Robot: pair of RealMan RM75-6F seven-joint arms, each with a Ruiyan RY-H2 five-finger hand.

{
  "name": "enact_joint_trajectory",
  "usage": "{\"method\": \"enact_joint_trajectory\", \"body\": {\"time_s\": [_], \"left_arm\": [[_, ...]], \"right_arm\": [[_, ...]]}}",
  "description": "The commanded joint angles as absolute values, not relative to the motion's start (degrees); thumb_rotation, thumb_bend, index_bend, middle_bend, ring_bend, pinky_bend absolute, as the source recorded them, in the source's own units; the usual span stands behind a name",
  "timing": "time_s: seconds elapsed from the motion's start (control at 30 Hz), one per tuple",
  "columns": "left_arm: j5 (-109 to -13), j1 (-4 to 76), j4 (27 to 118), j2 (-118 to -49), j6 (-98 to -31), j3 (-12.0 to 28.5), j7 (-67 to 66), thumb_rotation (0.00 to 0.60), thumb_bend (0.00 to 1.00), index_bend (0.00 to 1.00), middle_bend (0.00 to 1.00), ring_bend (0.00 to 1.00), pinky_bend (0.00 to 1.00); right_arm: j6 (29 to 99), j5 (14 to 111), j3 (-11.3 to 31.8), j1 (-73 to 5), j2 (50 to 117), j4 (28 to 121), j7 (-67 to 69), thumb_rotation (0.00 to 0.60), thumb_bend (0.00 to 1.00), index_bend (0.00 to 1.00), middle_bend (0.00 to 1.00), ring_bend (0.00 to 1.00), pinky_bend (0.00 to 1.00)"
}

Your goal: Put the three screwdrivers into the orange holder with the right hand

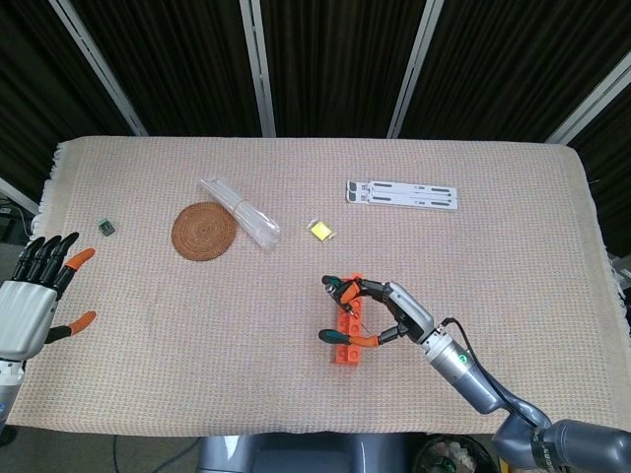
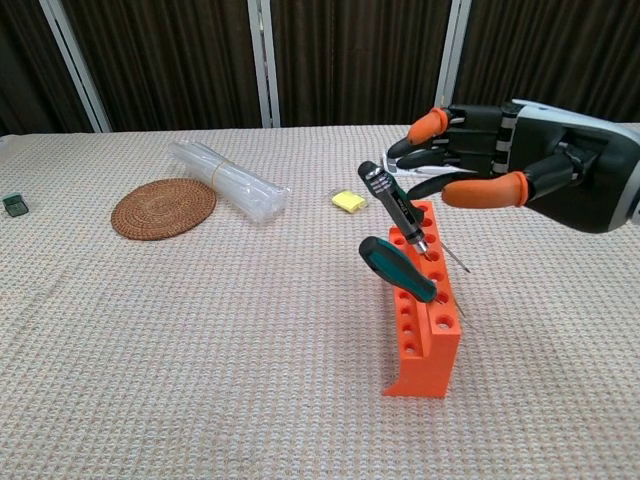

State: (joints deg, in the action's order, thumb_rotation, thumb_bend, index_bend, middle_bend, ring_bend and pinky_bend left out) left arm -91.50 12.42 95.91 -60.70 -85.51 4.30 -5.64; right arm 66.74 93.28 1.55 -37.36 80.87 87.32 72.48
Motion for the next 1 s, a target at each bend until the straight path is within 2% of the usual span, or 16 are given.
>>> {"method": "enact_joint_trajectory", "body": {"time_s": [0.03, 0.1, 0.33, 0.5, 0.73, 0.83, 1.0], "left_arm": [[-91.5, 12.4, 95.8, -60.7, -85.5, 4.2, -5.5, 0.6, 0.14, 0.16, 0.0, 0.0, 0.0], [-91.4, 12.3, 95.6, -60.8, -85.6, 4.2, -5.3, 0.6, 0.14, 0.16, 0.0, 0.0, 0.0], [-91.0, 11.7, 94.6, -61.1, -85.8, 3.8, -4.5, 0.6, 0.14, 0.16, 0.0, 0.0, 0.0], [-90.7, 11.4, 93.8, -61.7, -85.4, 3.4, -4.1, 0.6, 0.14, 0.16, 0.0, 0.0, 0.0], [-89.9, 11.0, 93.0, -62.5, -84.9, 2.9, -3.9, 0.6, 0.14, 0.16, 0.0, 0.0, 0.0], [-89.8, 10.8, 92.8, -62.8, -84.8, 2.7, -4.0, 0.6, 0.14, 0.16, 0.0, 0.0, 0.0], [-89.7, 10.3, 92.4, -63.7, -84.7, 2.2, -4.0, 0.6, 0.14, 0.16, 0.0, 0.0, 0.0]], "right_arm": [[67.5, 92.9, 2.1, -37.0, 79.8, 88.0, 71.3, 0.6, 0.08, 0.39, 0.29, 0.17, 0.26], [68.0, 92.6, 2.5, -36.7, 78.9, 88.1, 69.6, 0.6, 0.1, 0.39, 0.28, 0.16, 0.26], [68.3, 87.8, 4.0, -34.6, 74.9, 89.2, 62.4, 0.6, 0.31, 0.39, 0.27, 0.14, 0.23], [69.3, 81.1, 5.2, -31.9, 72.8, 88.7, 42.0, 0.6, 0.42, 0.4, 0.23, 0.08, 0.14], [76.0, 75.2, 5.9, -26.8, 73.2, 86.8, 18.0, 0.6, 0.44, 0.38, 0.21, 0.04, 0.09], [76.7, 75.5, 4.6, -25.0, 72.3, 86.1, 13.9, 0.6, 0.44, 0.3, 0.17, 0.0, 0.02], [79.4, 74.7, 2.7, -21.0, 70.4, 85.2, 6.1, 0.6, 0.43, 0.25, 0.14, 0.0, 0.0]]}}
